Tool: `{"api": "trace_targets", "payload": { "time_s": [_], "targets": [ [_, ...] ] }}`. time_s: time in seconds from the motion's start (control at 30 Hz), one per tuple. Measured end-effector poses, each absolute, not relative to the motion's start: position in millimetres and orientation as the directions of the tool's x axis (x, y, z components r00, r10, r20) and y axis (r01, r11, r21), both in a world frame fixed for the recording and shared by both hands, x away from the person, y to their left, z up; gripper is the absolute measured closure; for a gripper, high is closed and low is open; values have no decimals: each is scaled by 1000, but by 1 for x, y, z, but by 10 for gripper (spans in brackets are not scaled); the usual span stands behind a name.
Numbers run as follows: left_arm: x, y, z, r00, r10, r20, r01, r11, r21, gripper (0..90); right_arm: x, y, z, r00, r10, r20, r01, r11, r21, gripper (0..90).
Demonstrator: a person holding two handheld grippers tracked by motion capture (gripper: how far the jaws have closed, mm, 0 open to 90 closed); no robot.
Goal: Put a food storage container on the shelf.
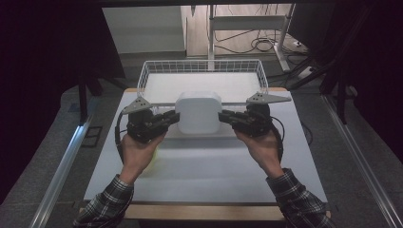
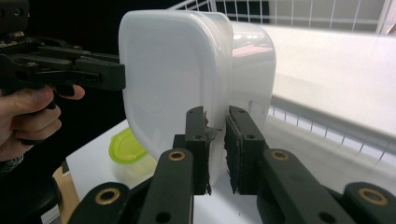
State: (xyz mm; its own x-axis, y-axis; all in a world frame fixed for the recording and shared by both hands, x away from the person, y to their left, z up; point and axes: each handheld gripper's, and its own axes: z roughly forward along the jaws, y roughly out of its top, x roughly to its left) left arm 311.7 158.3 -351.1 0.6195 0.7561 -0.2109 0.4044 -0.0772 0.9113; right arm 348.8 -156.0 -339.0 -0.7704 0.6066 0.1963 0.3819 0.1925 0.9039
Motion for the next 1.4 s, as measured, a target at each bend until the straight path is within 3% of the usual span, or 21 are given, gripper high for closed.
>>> {"api": "trace_targets", "payload": {
  "time_s": [0.6, 1.4],
  "targets": [
    [347, 166, -322, 604, 763, -229, 398, -41, 917, 772, 383, -146, -306, -762, 619, 191, 371, 175, 912, 792],
    [394, 167, -324, 589, 757, -284, 439, -4, 899, 762, 428, -141, -302, -724, 651, 227, 417, 151, 896, 781]
  ]
}}
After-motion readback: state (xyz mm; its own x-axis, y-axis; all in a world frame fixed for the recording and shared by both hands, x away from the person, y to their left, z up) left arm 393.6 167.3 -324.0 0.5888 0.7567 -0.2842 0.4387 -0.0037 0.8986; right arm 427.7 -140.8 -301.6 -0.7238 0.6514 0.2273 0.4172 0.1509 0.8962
